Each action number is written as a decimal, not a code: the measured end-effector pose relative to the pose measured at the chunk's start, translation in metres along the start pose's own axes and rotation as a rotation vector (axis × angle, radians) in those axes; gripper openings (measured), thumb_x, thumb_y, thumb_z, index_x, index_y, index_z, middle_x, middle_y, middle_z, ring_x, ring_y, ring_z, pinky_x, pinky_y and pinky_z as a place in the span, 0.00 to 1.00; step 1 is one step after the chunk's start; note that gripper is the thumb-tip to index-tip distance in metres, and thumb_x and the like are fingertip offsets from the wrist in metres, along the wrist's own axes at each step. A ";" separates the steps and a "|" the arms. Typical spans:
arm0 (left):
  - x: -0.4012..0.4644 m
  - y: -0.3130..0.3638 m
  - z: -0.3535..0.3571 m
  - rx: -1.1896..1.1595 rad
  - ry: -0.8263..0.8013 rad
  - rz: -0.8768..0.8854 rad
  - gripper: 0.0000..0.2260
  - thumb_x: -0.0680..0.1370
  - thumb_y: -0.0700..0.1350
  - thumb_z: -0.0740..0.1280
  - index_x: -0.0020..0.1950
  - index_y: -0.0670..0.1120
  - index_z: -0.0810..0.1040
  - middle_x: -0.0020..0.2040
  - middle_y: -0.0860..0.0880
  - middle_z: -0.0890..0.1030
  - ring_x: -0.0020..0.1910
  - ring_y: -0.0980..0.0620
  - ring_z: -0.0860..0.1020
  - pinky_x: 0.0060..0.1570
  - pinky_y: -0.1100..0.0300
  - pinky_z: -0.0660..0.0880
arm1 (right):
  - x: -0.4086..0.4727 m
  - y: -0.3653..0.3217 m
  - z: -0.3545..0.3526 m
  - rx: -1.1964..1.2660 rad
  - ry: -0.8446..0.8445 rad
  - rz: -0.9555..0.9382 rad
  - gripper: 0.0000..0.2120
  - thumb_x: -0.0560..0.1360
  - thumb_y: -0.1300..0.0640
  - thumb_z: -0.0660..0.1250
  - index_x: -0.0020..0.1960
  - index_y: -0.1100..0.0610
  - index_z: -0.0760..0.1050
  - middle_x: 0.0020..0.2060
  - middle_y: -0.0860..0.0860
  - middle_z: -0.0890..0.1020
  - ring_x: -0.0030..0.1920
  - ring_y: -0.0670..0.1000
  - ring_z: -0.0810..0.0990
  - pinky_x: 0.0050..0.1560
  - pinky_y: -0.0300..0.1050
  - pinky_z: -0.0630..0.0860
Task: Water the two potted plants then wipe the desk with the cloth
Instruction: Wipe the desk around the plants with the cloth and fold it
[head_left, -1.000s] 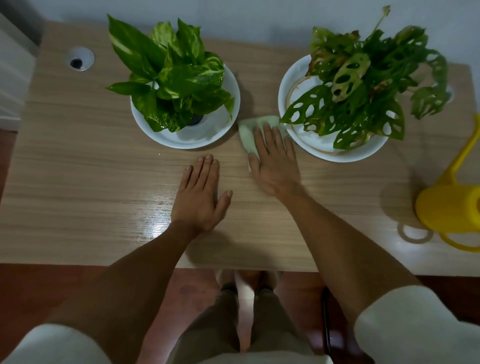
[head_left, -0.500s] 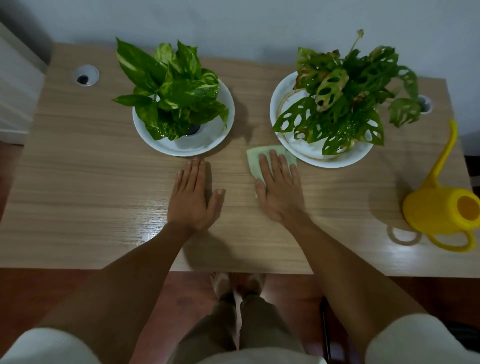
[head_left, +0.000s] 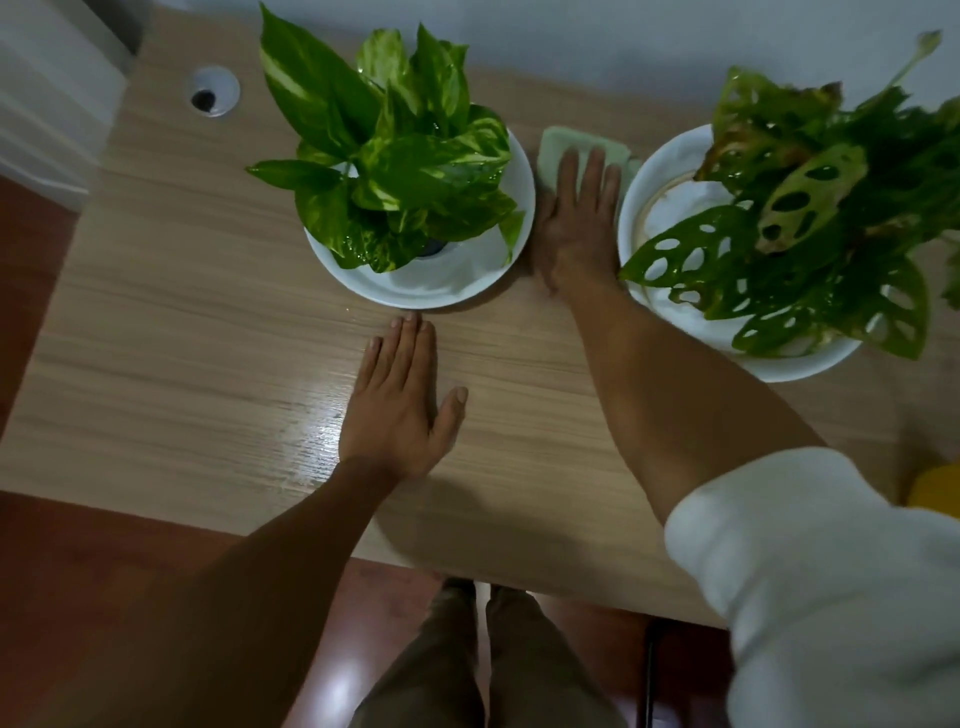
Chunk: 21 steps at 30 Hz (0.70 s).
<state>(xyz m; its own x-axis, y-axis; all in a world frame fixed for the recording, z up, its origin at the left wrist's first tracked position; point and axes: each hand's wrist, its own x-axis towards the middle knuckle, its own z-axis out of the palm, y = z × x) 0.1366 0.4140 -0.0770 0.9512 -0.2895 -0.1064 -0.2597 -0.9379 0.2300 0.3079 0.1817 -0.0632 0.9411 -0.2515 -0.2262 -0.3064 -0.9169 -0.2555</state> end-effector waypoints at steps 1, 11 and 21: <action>0.000 0.000 0.001 0.002 0.005 0.000 0.36 0.83 0.60 0.55 0.83 0.40 0.51 0.84 0.42 0.51 0.84 0.48 0.45 0.82 0.46 0.47 | 0.010 -0.001 -0.001 0.006 0.003 -0.001 0.30 0.88 0.45 0.43 0.86 0.55 0.44 0.85 0.58 0.44 0.84 0.63 0.40 0.83 0.60 0.39; 0.003 -0.004 0.002 0.011 0.011 0.009 0.36 0.83 0.60 0.55 0.83 0.39 0.52 0.84 0.41 0.53 0.84 0.47 0.46 0.82 0.46 0.46 | -0.004 0.002 0.001 -0.055 0.005 -0.089 0.28 0.88 0.44 0.43 0.86 0.50 0.46 0.85 0.53 0.46 0.85 0.59 0.42 0.81 0.60 0.37; -0.001 -0.001 -0.003 -0.024 -0.001 0.024 0.33 0.84 0.58 0.52 0.83 0.40 0.51 0.84 0.41 0.52 0.84 0.47 0.46 0.82 0.46 0.46 | -0.145 0.003 0.036 -0.084 0.003 -0.125 0.29 0.86 0.43 0.39 0.86 0.46 0.48 0.85 0.46 0.51 0.85 0.53 0.46 0.83 0.61 0.43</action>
<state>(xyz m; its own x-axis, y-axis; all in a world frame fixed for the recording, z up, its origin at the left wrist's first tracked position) 0.1362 0.4154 -0.0745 0.9445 -0.3125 -0.1014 -0.2788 -0.9257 0.2558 0.1651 0.2265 -0.0651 0.9716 -0.1345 -0.1948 -0.1739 -0.9638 -0.2021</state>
